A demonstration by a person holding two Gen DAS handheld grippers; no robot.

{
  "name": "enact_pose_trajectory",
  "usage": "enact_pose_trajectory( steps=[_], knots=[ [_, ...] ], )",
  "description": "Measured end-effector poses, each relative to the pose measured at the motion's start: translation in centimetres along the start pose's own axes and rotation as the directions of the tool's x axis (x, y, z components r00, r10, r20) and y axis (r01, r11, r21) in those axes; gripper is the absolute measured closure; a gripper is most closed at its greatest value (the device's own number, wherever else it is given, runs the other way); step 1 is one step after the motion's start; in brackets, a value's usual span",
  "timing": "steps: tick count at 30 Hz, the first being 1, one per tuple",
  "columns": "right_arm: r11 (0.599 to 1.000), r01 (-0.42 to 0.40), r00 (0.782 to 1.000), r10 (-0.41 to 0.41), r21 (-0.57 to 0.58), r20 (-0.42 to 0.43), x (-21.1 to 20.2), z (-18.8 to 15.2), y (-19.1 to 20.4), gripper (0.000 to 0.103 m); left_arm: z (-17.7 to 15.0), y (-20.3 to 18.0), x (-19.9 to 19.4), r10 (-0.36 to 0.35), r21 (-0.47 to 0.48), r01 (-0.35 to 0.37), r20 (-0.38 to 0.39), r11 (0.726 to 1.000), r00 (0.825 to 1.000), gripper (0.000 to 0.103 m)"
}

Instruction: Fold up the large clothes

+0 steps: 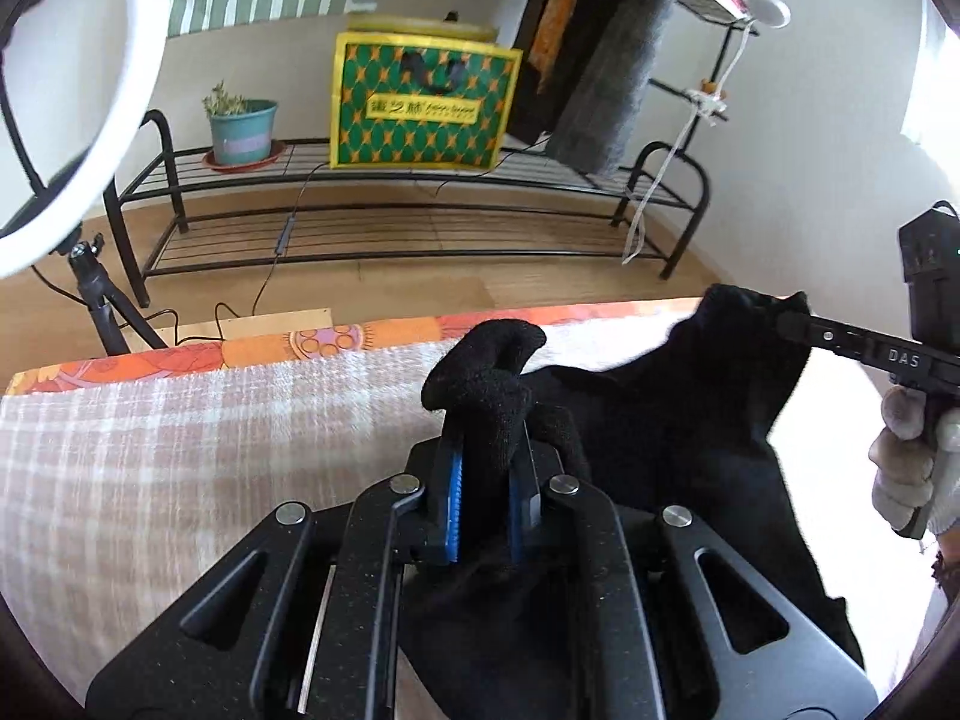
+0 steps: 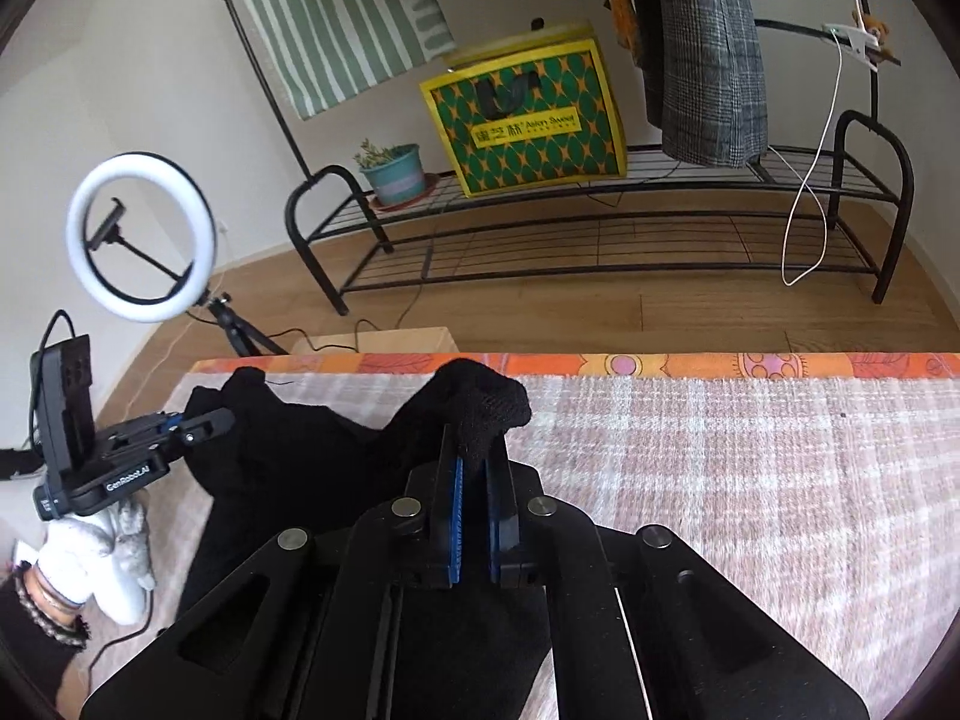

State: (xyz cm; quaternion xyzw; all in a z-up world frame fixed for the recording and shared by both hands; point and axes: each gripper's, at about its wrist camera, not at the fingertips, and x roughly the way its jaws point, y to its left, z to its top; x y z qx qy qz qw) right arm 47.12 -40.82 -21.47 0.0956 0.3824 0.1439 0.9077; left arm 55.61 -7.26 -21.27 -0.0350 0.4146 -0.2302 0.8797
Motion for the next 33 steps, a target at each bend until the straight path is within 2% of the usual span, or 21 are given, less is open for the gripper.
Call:
enact_pose_trajectory(
  steps=[12, 18, 27, 33],
  knots=[
    [0.998, -0.045, 0.999, 0.045, -0.043, 0.004, -8.6, -3.8, 4.9, 0.099, -3.7, -4.5, -9.8, -0.031, 0.033, 0.03, 0.019, 0.999, 0.999, 0.094],
    [0.996, -0.044, 0.999, 0.043, -0.082, -0.007, -12.6, -7.5, 7.2, 0.099, -7.7, -5.8, -13.7, -0.048, 0.021, 0.048, 0.009, 0.999, 0.999, 0.094],
    [0.996, -0.055, 0.997, 0.051, -0.072, -0.057, -16.3, -15.4, 8.0, 0.099, -15.6, -8.4, -17.1, -0.056, 0.051, 0.057, -0.035, 0.997, 0.998, 0.094],
    [0.997, -0.041, 0.995, 0.035, -0.062, -0.09, -17.2, -19.3, 7.8, 0.099, -19.2, -8.6, -17.8, -0.04, 0.044, 0.043, -0.058, 0.998, 0.997, 0.094]
  ],
)
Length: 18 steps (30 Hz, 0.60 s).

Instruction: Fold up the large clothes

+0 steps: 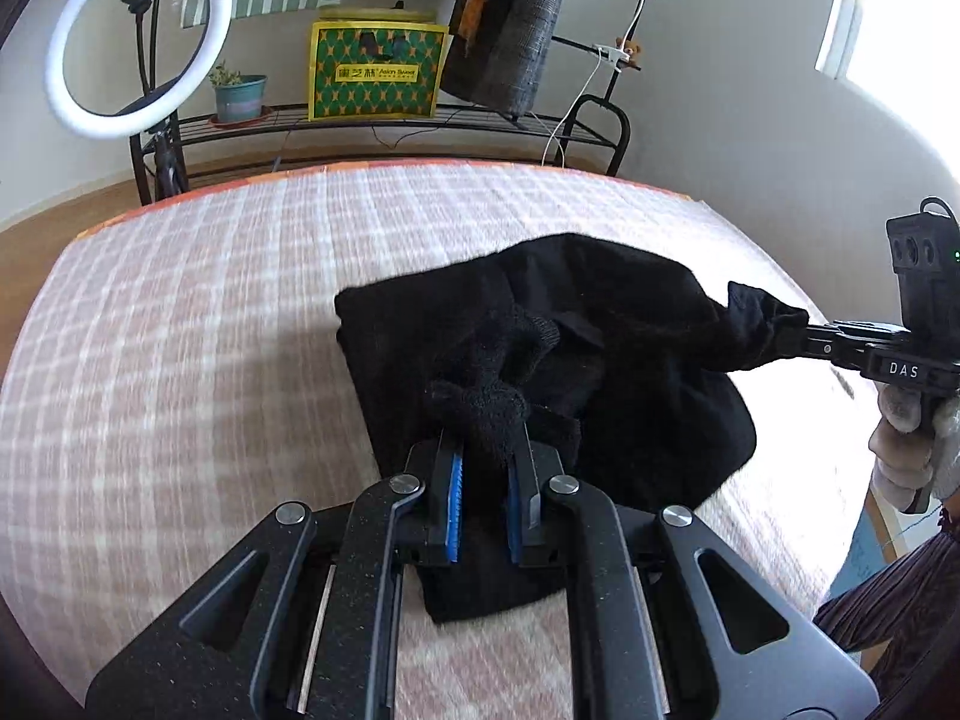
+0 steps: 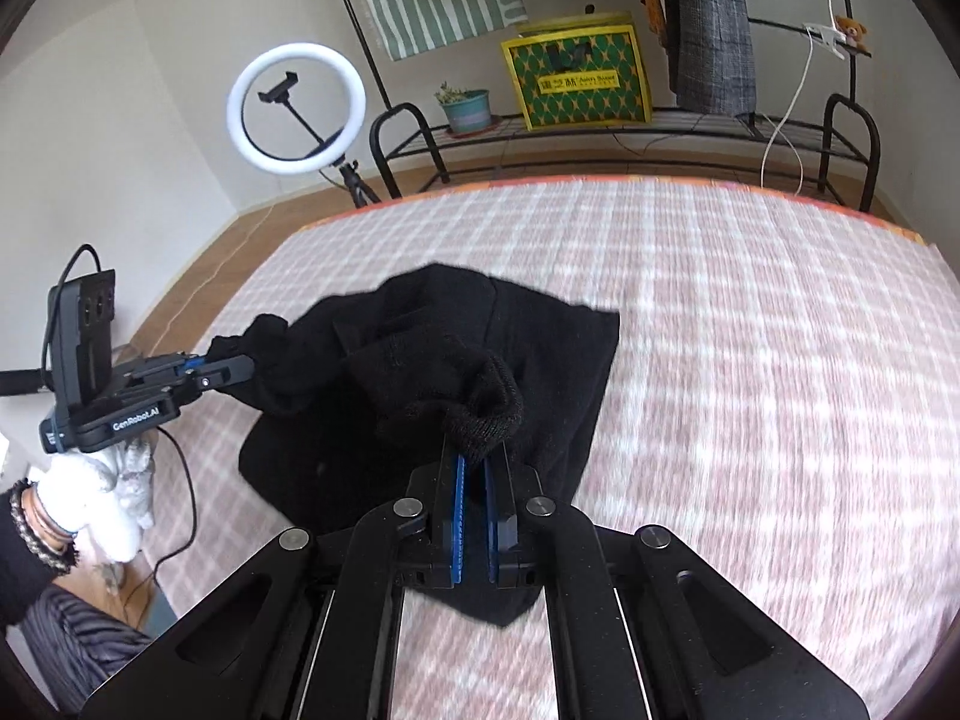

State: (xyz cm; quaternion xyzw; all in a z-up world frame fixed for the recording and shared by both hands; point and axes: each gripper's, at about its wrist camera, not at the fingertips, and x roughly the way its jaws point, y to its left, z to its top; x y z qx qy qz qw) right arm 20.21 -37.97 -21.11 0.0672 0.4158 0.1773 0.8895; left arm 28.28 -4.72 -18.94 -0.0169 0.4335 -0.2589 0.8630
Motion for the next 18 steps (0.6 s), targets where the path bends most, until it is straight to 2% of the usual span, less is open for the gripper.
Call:
enact_pose_trajectory(
  steps=[7, 12, 18],
  knots=[
    [1.0, 0.024, 0.999, -0.024, -0.015, -0.02, -0.4, -3.7, -0.1, 0.099, -2.9, -0.2, -0.8, 0.026, 0.014, -0.026, -0.016, 1.0, 1.0, 0.093],
    [0.992, 0.094, 0.995, -0.096, -0.088, -0.026, -0.7, -5.7, 0.5, 0.098, -4.3, -0.2, -2.0, 0.05, 0.018, -0.049, -0.031, 0.999, 0.998, 0.093],
    [0.978, 0.153, 0.986, -0.161, -0.144, -0.04, -2.1, -6.9, 0.8, 0.093, -6.1, -0.2, -4.9, 0.042, -0.014, -0.042, -0.052, 0.999, 0.998, 0.071]
  ],
)
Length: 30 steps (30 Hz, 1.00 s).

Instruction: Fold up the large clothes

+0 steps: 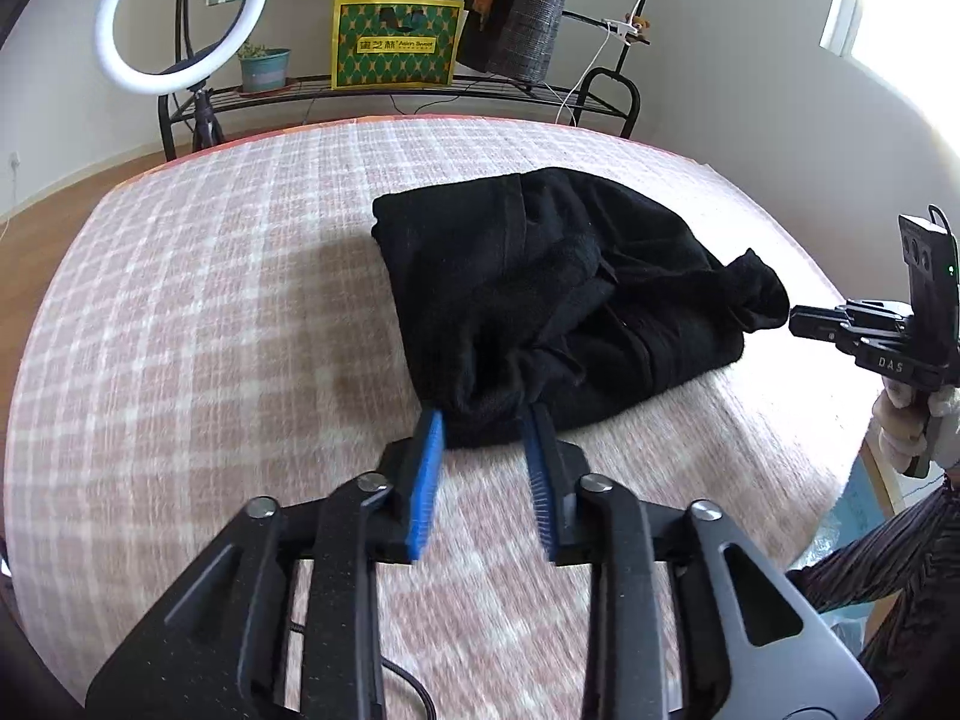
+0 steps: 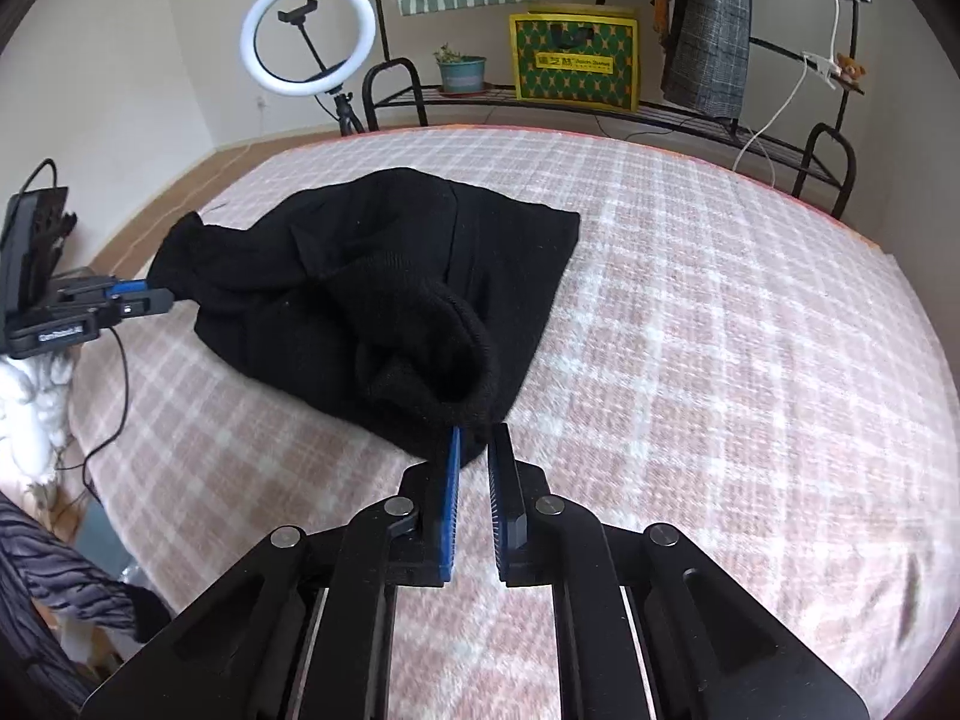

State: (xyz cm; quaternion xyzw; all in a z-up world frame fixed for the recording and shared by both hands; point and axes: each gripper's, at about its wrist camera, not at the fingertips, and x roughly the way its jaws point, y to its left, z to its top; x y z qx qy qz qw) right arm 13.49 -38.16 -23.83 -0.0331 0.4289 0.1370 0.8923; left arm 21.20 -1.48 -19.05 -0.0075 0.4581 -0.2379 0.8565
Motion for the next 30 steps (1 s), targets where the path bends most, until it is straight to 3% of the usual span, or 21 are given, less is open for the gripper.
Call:
enact_pose_trajectory(
  steps=[3, 5, 7, 8, 13, 18, 21, 22, 24, 25, 26, 27, 30],
  knots=[
    [1.0, 0.007, 0.999, -0.006, -0.004, 0.04, -1.7, -0.2, 0.4, 0.089, -0.3, -0.5, -1.6, 0.003, -0.001, -0.003, 0.022, 1.0, 1.0, 0.068],
    [0.999, -0.016, 0.998, 0.02, -0.048, 0.068, -2.4, -0.1, 1.6, 0.084, 0.0, -1.0, -2.3, -0.019, -0.005, 0.019, 0.045, 1.0, 0.999, 0.059],
    [0.993, -0.066, 0.995, 0.073, -0.098, 0.072, -2.4, 0.3, 3.4, 0.061, 0.4, -1.6, -2.3, -0.031, 0.0, 0.031, 0.049, 1.0, 0.998, 0.056],
    [0.989, -0.073, 0.994, 0.083, -0.13, 0.07, -2.1, 0.5, 4.3, 0.058, 0.6, -1.9, -2.0, -0.035, 0.005, 0.035, 0.046, 0.999, 0.998, 0.056],
    [0.964, -0.041, 0.997, 0.056, -0.263, 0.053, 0.4, 1.2, 8.0, 0.058, 1.4, -3.1, 0.4, -0.084, -0.004, 0.084, 0.006, 0.996, 0.996, 0.056],
    [0.947, -0.032, 0.999, 0.039, -0.319, 0.017, 2.5, 1.2, 9.0, 0.058, 1.4, -5.4, 2.9, -0.098, 0.078, 0.102, -0.05, 0.992, 0.994, 0.056],
    [0.931, 0.01, 1.0, -0.012, -0.364, -0.005, 3.7, 0.7, 9.3, 0.064, 1.2, -6.3, 4.3, -0.084, 0.116, 0.092, -0.073, 0.989, 0.994, 0.056],
    [0.927, 0.03, 0.999, -0.036, -0.375, -0.007, 4.0, 0.5, 9.3, 0.079, 1.2, -6.5, 4.9, -0.063, 0.135, 0.074, -0.08, 0.988, 0.995, 0.056],
    [0.921, 0.057, 0.997, -0.074, -0.386, -0.031, 4.8, 0.3, 9.1, 0.095, 1.1, -6.8, 5.6, -0.034, 0.165, 0.048, -0.088, 0.985, 0.996, 0.056],
    [0.92, 0.072, 0.995, -0.092, -0.385, -0.034, 5.0, 0.3, 8.9, 0.096, 1.1, -6.9, 5.8, -0.02, 0.179, 0.036, -0.09, 0.983, 0.996, 0.067],
    [0.923, 0.068, 0.996, -0.087, -0.378, -0.034, 5.0, 0.3, 8.6, 0.097, 1.1, -7.0, 6.0, -0.014, 0.189, 0.031, -0.093, 0.982, 0.996, 0.095],
    [0.927, 0.065, 0.996, -0.082, -0.37, -0.031, 4.7, 0.4, 8.4, 0.098, 1.1, -6.9, 6.1, -0.016, 0.195, 0.036, -0.106, 0.98, 0.994, 0.102],
    [0.94, 0.052, 0.998, -0.055, -0.338, 0.0, 2.9, 1.0, 7.5, 0.098, 1.3, -6.3, 4.8, -0.049, 0.184, 0.063, -0.084, 0.981, 0.995, 0.102]
  ],
)
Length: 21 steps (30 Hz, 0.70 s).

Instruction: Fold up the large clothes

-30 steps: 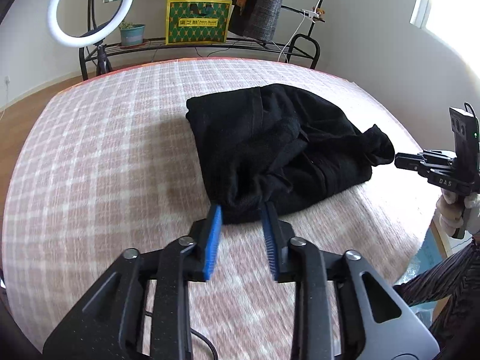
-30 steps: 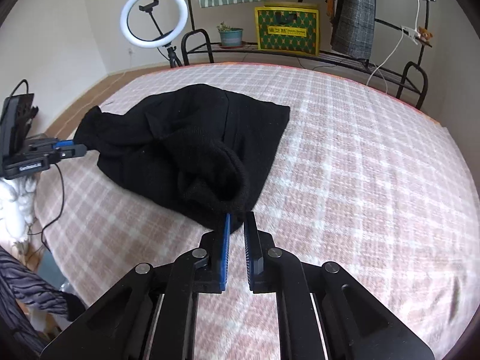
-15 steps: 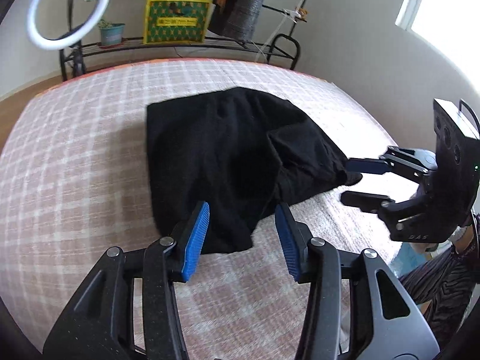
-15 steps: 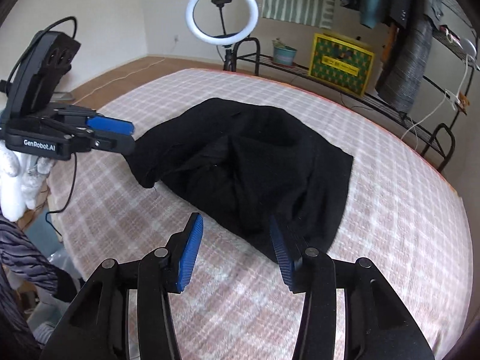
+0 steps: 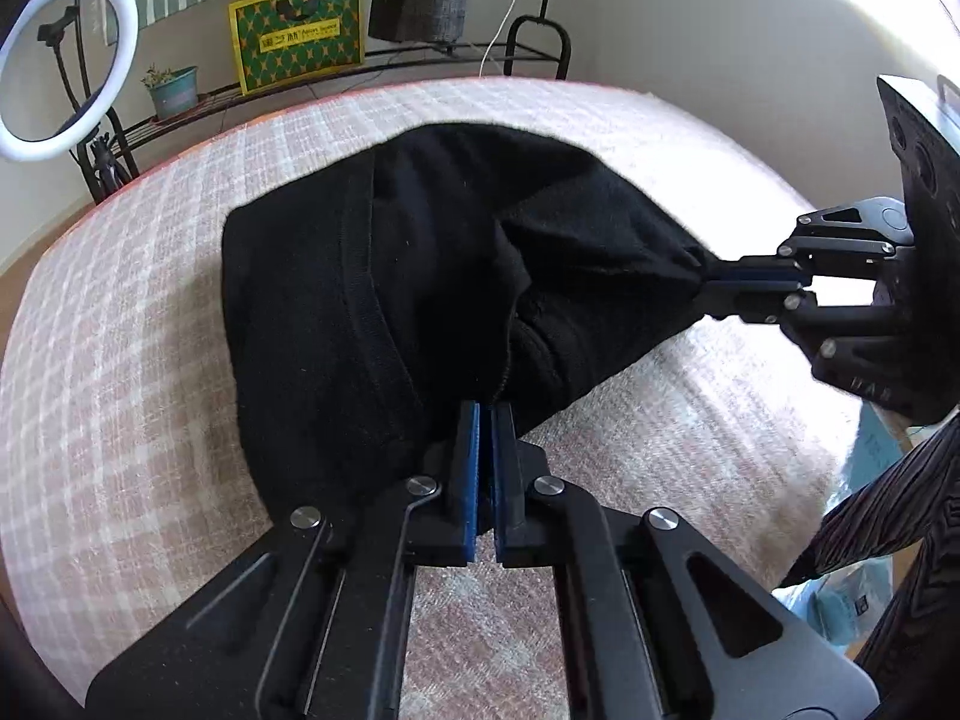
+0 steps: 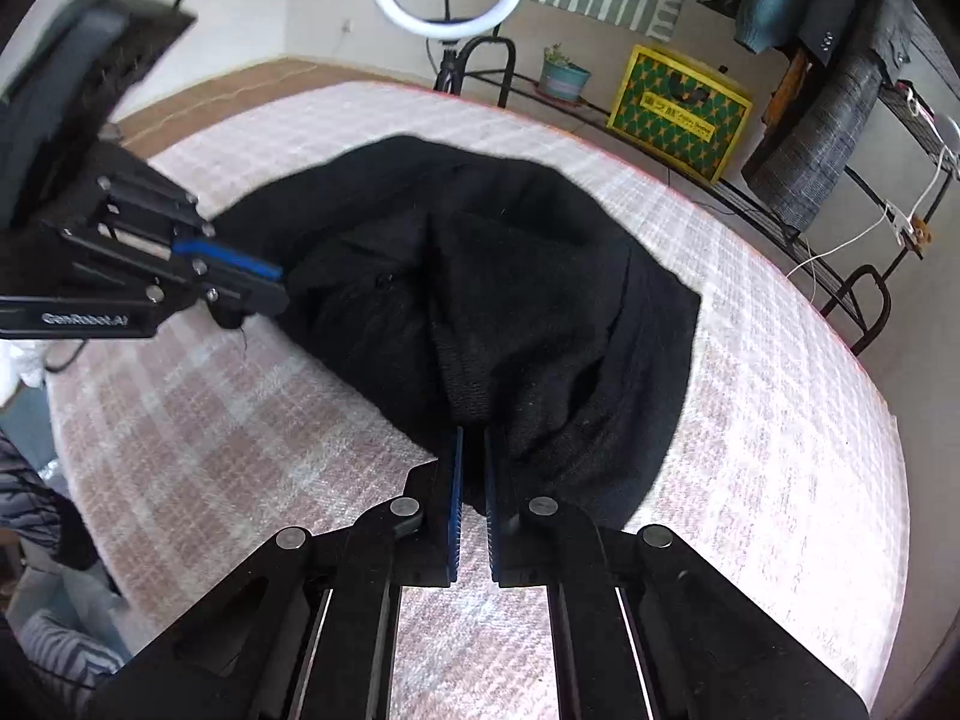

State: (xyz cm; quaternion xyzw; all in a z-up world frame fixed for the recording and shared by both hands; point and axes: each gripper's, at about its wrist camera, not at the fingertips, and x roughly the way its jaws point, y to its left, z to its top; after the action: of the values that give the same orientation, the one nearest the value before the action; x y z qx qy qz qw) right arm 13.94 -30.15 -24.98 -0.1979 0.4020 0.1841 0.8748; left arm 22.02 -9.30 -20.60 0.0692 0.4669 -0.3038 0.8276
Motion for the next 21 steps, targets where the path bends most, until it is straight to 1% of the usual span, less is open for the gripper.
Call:
enact_pose_trajectory(
  steps=[2, 4, 5, 6, 8, 11, 12, 14, 15, 16, 17, 18, 19, 21],
  knots=[
    [0.999, -0.02, 0.999, 0.019, 0.026, 0.035, -1.6, -0.1, -0.9, 0.098, 0.0, 0.4, -1.3, -0.003, -0.013, 0.003, 0.024, 1.0, 1.0, 0.102],
    [0.996, -0.051, 0.996, 0.045, 0.076, 0.073, -3.4, -0.3, -2.3, 0.098, -0.2, 0.7, -2.2, -0.013, -0.025, 0.014, 0.042, 1.0, 0.999, 0.102],
    [0.993, -0.067, 0.995, 0.059, 0.099, 0.086, -3.9, -0.4, -2.8, 0.098, -0.2, 0.9, -2.5, -0.006, -0.027, 0.007, 0.046, 1.0, 0.999, 0.102],
    [0.988, -0.088, 0.992, 0.075, 0.13, 0.097, -4.4, -0.6, -3.4, 0.098, -0.4, 1.1, -2.6, 0.002, -0.034, 0.0, 0.048, 0.999, 0.999, 0.102],
    [0.984, -0.11, 0.991, 0.096, 0.144, 0.097, -4.5, -1.0, -3.6, 0.098, -0.6, 1.4, -2.5, -0.01, -0.063, 0.013, 0.043, 0.998, 0.999, 0.102],
    [0.995, -0.073, 0.997, 0.071, 0.068, 0.033, -3.0, -1.6, -1.9, 0.098, -0.4, 1.3, -2.1, 0.009, -0.056, -0.007, 0.034, 0.998, 0.999, 0.102],
    [0.998, -0.061, 0.998, 0.062, 0.032, -0.019, -2.0, -1.9, -1.1, 0.098, -0.3, 1.4, -2.1, 0.008, -0.06, -0.006, 0.031, 0.998, 0.999, 0.102],
    [0.996, -0.089, 0.992, 0.086, -0.029, -0.091, -1.0, -2.6, -0.1, 0.098, -0.1, 1.9, -2.4, -0.003, -0.089, 0.007, 0.04, 0.996, 0.999, 0.101],
    [0.995, -0.07, 0.993, 0.063, -0.066, -0.101, -1.1, -2.8, 0.3, 0.098, 0.0, 2.3, -2.4, -0.013, -0.112, 0.017, 0.037, 0.994, 0.999, 0.097],
    [0.995, -0.051, 0.994, 0.042, -0.089, -0.102, -1.3, -2.8, 0.4, 0.097, 0.0, 2.7, -2.3, -0.032, -0.137, 0.036, 0.026, 0.99, 0.999, 0.078],
    [0.995, -0.04, 0.995, 0.031, -0.091, -0.096, -1.7, -2.7, 0.3, 0.096, -0.1, 3.0, -2.3, -0.021, -0.15, 0.025, 0.027, 0.988, 0.999, 0.054],
    [0.997, -0.033, 0.996, 0.028, -0.066, -0.079, -2.3, -2.5, -0.2, 0.092, -0.2, 3.3, -2.4, 0.011, -0.167, -0.005, 0.033, 0.986, 0.999, 0.047],
    [0.999, -0.036, 0.998, 0.033, -0.041, -0.057, -2.8, -2.4, -0.6, 0.082, -0.4, 3.9, -2.5, 0.032, -0.197, -0.024, 0.036, 0.98, 0.999, 0.045],
    [0.998, -0.059, 0.998, 0.059, 0.007, -0.01, -3.8, -2.1, -1.4, 0.072, -0.8, 5.1, -2.6, 0.007, -0.261, 0.0, 0.027, 0.965, 1.0, 0.045]
  ],
)
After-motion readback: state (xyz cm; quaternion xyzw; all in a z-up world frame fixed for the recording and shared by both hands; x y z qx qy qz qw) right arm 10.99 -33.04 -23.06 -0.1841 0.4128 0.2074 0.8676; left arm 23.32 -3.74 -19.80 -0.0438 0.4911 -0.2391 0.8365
